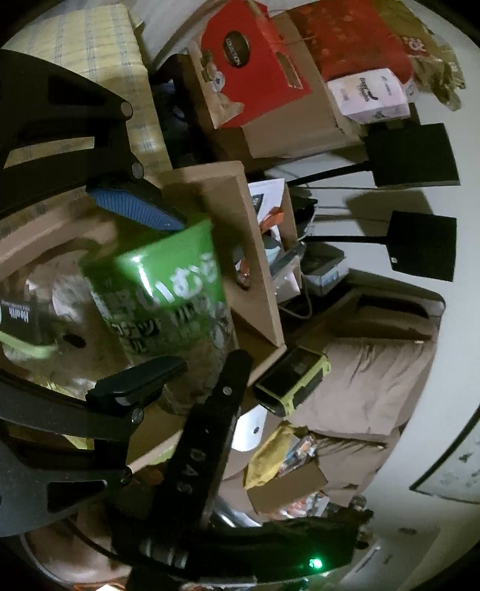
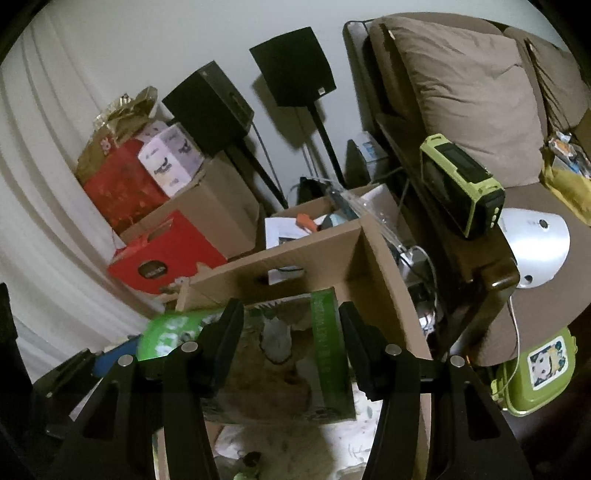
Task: Organize objects
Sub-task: 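Carry the green can over the box, lower it in and open both grippers, then reach the left gripper to the green squeegee and grasp its handle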
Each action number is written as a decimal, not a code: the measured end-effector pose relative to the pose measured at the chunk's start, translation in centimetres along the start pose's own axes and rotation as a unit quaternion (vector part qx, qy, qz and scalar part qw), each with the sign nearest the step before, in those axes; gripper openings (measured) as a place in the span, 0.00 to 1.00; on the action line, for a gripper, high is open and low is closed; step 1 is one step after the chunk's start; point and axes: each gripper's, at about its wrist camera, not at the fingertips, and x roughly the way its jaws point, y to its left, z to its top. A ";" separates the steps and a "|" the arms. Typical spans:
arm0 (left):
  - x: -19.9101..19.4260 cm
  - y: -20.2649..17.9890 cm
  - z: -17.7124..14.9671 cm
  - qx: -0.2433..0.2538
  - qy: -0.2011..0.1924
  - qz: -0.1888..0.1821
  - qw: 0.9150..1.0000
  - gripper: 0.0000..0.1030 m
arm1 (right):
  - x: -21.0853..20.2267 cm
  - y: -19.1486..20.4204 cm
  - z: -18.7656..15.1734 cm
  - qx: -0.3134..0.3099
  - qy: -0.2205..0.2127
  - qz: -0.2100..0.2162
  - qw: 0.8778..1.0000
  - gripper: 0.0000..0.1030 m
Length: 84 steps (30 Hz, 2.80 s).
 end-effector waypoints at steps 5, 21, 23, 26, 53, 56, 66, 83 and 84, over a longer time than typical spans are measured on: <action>-1.4 1.5 -0.6 -0.007 -0.012 0.002 1.000 0.71 | -0.6 1.7 -0.5 -0.042 -0.010 -0.019 0.999 0.54; -9.4 9.3 -6.9 -0.073 -0.008 0.001 0.997 0.93 | -4.9 10.9 -5.1 -0.166 -0.010 -0.045 0.985 0.71; -10.2 10.7 -8.1 -0.082 -0.005 0.011 0.997 0.93 | -5.0 12.3 -6.1 -0.177 -0.007 -0.041 0.983 0.75; -11.4 12.5 -9.7 -0.091 -0.002 0.029 0.995 0.93 | -5.0 13.9 -7.1 -0.186 -0.003 -0.034 0.982 0.80; -13.2 22.7 -22.2 -0.237 0.052 0.025 0.970 0.97 | -1.8 25.2 -17.9 -0.261 0.071 0.015 0.963 0.99; -13.1 23.0 -22.3 -0.242 0.053 0.027 0.969 0.96 | -1.2 25.4 -18.9 -0.259 0.083 0.018 0.962 0.99; -12.2 23.3 -22.8 -0.242 0.071 0.026 0.967 0.87 | -0.5 25.3 -21.7 -0.250 0.097 0.033 0.963 0.92; -9.2 22.8 -23.4 -0.271 0.087 -0.011 0.959 0.43 | 0.9 24.3 -24.4 -0.259 0.116 0.009 0.959 0.82; -9.1 22.9 -23.4 -0.271 0.086 -0.010 0.959 0.40 | 1.0 24.3 -24.5 -0.260 0.116 0.008 0.959 0.81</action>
